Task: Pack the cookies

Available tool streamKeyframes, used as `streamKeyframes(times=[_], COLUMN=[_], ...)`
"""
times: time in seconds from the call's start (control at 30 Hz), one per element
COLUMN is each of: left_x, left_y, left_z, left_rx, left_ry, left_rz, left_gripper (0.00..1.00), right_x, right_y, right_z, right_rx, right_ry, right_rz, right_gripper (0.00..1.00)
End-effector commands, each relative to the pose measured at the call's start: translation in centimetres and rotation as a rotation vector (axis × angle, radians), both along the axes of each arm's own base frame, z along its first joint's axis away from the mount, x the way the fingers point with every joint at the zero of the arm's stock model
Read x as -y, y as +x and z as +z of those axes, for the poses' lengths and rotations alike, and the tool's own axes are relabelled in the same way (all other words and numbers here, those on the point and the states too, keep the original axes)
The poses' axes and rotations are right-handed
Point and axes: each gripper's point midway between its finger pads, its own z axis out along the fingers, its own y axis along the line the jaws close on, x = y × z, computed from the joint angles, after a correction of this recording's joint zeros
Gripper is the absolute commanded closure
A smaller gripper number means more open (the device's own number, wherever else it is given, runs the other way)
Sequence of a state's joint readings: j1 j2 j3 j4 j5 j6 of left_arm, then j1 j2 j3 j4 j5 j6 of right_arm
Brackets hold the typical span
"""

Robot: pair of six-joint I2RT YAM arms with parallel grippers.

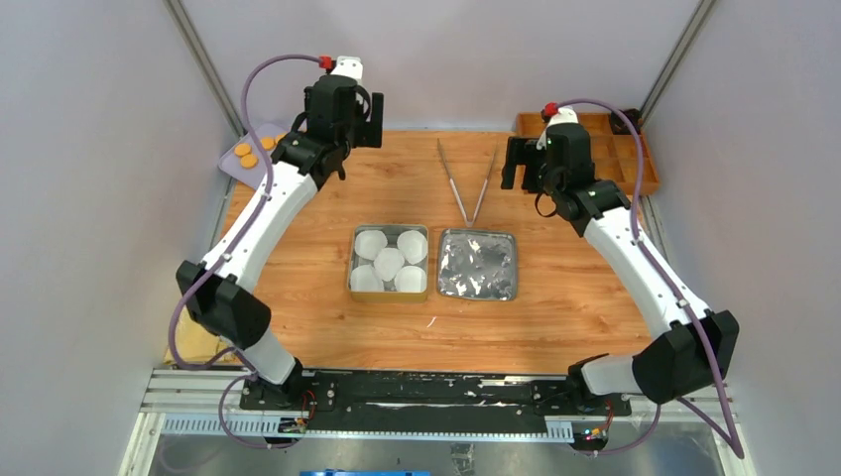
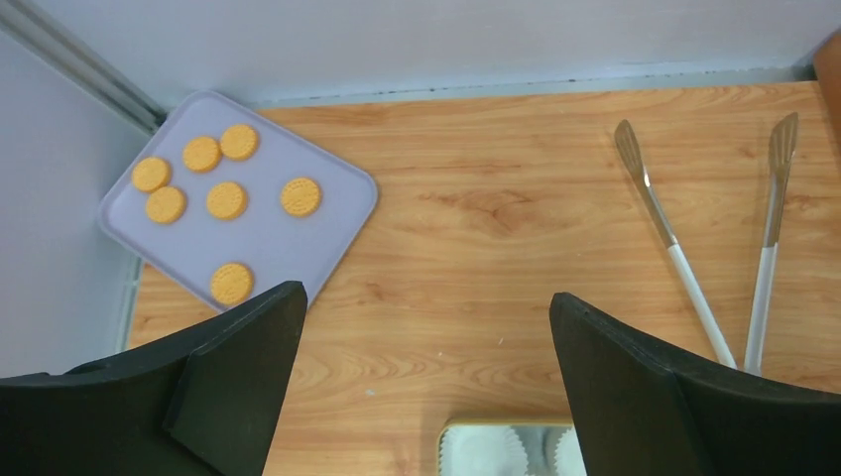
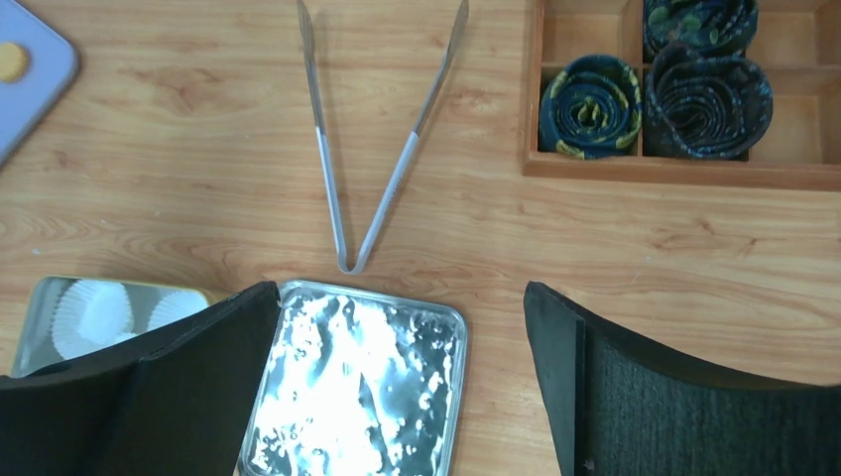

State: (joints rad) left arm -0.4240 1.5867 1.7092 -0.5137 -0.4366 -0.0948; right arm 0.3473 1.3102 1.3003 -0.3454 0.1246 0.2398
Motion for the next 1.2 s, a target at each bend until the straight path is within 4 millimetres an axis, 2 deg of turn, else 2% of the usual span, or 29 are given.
streamKeyframes(times=[0.0,0.07,0.13,0.27,0.47,0.63,0.83,1.0,1.1,1.17], left_x=[0.6,-0.1,-1.0,-3.2,-6.7,-8.4,-8.6,-9.6,-10.4,-10.7], left_y=[2.9,4.6,6.0,7.9,8.4,9.1,10.5,10.7,10.9,11.1], left_z=[-4.5,-7.6,-9.6,-13.3,-19.1,-23.5,-26.3,-28.9,-29.2,-28.6], left_rx=[-0.166,-0.237,-0.261,-0.335,-0.448,-0.537,-0.581,-0.629,-0.628,-0.617], left_ry=[-0.063,-0.039,0.004,0.005,-0.006,0.009,0.017,-0.020,-0.016,-0.014], left_rz=[0.003,0.060,0.121,0.216,0.321,0.338,0.300,0.310,0.329,0.330], left_gripper=[0.00,0.00,0.01,0.12,0.14,0.20,0.20,0.20,0.20,0.20], right_x=[-0.1,-0.7,-1.4,-1.9,-2.5,-2.8,-2.7,-2.7,-2.7,-2.8], right_y=[-0.6,-1.0,-1.4,-1.8,-1.9,-1.9,-2.2,-2.5,-2.8,-2.9], right_z=[-1.1,-1.0,-0.9,-1.6,-2.5,-2.9,-2.7,-2.0,-2.2,-2.6], right_rx=[-0.069,-0.050,-0.019,-0.039,-0.074,-0.086,-0.073,-0.052,-0.052,-0.055], right_ry=[-0.041,-0.027,-0.001,0.015,0.024,0.036,0.047,0.063,0.071,0.082], right_rz=[0.004,0.051,0.099,0.123,0.152,0.156,0.154,0.154,0.157,0.158], right_gripper=[0.00,0.00,0.00,0.00,0.00,0.00,0.00,0.00,0.00,0.00])
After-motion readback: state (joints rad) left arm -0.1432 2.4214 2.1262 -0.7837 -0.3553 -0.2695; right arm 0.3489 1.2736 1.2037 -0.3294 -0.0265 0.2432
